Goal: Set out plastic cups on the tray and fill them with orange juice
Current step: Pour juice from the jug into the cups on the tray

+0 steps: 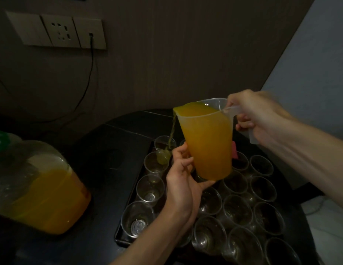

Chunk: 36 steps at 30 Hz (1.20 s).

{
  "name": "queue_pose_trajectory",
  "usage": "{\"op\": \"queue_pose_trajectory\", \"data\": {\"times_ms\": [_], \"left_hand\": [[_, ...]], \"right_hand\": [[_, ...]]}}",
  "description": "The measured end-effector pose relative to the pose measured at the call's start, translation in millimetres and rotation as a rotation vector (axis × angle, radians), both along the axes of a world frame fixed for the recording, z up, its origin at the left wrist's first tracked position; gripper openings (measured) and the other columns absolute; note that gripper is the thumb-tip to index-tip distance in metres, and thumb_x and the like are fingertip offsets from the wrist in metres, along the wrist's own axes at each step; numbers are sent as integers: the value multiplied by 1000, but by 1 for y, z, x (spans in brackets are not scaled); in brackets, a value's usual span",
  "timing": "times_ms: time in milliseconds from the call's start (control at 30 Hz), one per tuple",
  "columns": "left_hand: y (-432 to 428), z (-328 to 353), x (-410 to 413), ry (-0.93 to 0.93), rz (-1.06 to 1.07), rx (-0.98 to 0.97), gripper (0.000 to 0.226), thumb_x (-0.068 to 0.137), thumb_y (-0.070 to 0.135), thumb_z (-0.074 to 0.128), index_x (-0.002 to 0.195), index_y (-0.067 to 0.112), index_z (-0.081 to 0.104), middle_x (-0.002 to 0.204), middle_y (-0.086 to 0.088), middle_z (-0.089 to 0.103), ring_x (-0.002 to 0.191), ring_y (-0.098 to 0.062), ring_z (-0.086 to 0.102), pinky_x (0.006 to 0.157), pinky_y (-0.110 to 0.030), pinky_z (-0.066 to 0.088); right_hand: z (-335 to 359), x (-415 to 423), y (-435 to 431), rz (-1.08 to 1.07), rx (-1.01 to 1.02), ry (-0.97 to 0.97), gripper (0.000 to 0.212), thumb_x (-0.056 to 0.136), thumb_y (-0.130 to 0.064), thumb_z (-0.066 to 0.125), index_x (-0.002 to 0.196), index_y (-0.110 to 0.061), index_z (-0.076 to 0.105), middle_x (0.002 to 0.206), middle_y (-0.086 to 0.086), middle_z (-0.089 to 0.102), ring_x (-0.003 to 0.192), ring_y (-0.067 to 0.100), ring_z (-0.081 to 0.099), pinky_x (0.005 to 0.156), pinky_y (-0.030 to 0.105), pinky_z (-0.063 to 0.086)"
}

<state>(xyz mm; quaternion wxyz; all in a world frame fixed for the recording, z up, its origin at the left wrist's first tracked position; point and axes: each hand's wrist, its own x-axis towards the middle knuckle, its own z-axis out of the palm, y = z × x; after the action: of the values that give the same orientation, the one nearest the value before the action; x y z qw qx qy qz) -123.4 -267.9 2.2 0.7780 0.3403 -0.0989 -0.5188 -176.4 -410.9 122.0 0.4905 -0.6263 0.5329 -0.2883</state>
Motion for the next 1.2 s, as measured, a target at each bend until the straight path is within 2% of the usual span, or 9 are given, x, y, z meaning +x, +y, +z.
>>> {"op": "queue_pose_trajectory", "data": {"times_ms": [367,500,600,767,1000,1200], "left_hand": [[1,0,-1,5,9,2,59,71,23,48,130,24,56,137,1,56,127,-27,53,94,-70,49],[0,-1,0,12,7,0,61,68,21,47,128,24,56,137,-2,57,125,-28,54,94,-71,48],[1,0,-1,14,9,-6,60,66,19,47,125,25,56,136,-1,57,125,-28,55,92,-70,51],[2,1,-1,-1,2,2,59,66,19,45,124,26,57,135,2,56,123,-26,55,92,-69,51],[3,1,-2,-4,-4,-5,56,67,18,46,121,28,58,136,4,54,125,-26,53,92,-67,53],[3,0,-3,-38,-10,3,59,68,18,45,126,27,56,136,5,53,124,-25,53,94,-68,51]], "right_hand": [[3,2,3,2,33,0,32,87,-9,61,117,1,64,57,-1,39,38,8,31,37,19,34],[2,3,3,-17,-4,9,25,83,-10,65,108,-4,65,56,-1,42,34,6,33,38,21,35],[1,2,3,-10,-10,10,26,82,-10,65,108,-6,64,56,-2,43,33,5,34,39,21,36],[2,3,3,-17,-27,11,20,82,-10,66,101,-6,64,57,-1,43,31,4,34,40,21,37],[3,2,2,12,-10,3,26,82,-10,65,108,-6,65,61,-1,44,33,3,36,40,21,37],[4,2,2,0,-6,4,18,83,-9,65,101,-9,64,59,-3,43,34,3,35,40,20,36]]}}
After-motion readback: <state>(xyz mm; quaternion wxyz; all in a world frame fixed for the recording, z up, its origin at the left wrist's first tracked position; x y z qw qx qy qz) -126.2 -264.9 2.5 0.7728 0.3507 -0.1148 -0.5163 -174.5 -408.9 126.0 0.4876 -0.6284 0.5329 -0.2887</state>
